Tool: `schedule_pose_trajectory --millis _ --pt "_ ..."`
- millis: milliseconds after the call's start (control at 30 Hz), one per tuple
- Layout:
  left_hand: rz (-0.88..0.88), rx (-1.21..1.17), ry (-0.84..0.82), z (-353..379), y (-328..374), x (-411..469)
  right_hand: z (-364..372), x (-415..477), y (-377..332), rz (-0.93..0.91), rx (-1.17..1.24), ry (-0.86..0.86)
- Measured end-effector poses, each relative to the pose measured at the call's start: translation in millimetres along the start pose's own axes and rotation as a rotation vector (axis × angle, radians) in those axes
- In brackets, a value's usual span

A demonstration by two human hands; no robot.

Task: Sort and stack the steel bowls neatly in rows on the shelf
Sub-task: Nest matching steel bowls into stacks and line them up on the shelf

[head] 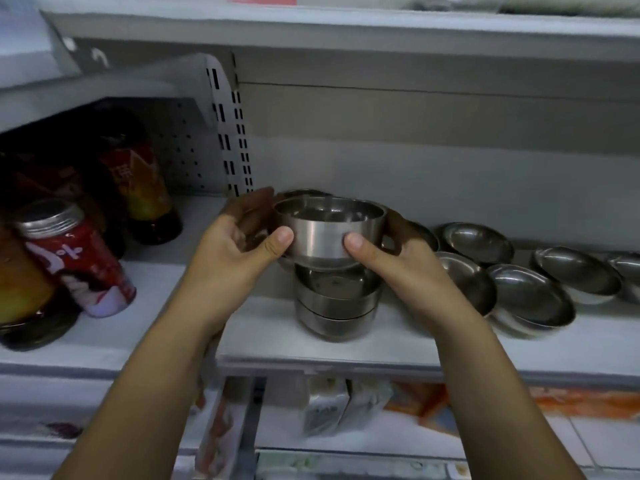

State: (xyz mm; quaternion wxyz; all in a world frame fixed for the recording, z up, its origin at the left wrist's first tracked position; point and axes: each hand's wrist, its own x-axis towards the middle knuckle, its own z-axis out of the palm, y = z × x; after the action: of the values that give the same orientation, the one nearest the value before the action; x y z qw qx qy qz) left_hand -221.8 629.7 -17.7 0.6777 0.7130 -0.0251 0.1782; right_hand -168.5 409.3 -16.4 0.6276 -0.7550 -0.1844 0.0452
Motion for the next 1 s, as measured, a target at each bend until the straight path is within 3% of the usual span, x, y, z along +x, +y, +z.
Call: schedule_pose_trajectory --millis 233,467,700,1000 --pt "-0.02 -0.067 -0.156 1.0 -44.1 3.3 -7.5 -13.3 17.1 0.01 -0.159 0.042" --pt "-0.041 -0.087 -0.154 4.4 -65.1 -4.9 -7.7 -17.2 34.8 0.037 -0.19 0.03" --pt "-0.129 -0.171 -0.198 9.4 -78.4 -12.4 2.3 -24.0 50.6 0.06 0.025 -0.015" --pt "-0.198 -0.233 -0.212 22.7 -84.5 -15.5 38.1 -31.9 69.2 0.11 0.225 0.177"
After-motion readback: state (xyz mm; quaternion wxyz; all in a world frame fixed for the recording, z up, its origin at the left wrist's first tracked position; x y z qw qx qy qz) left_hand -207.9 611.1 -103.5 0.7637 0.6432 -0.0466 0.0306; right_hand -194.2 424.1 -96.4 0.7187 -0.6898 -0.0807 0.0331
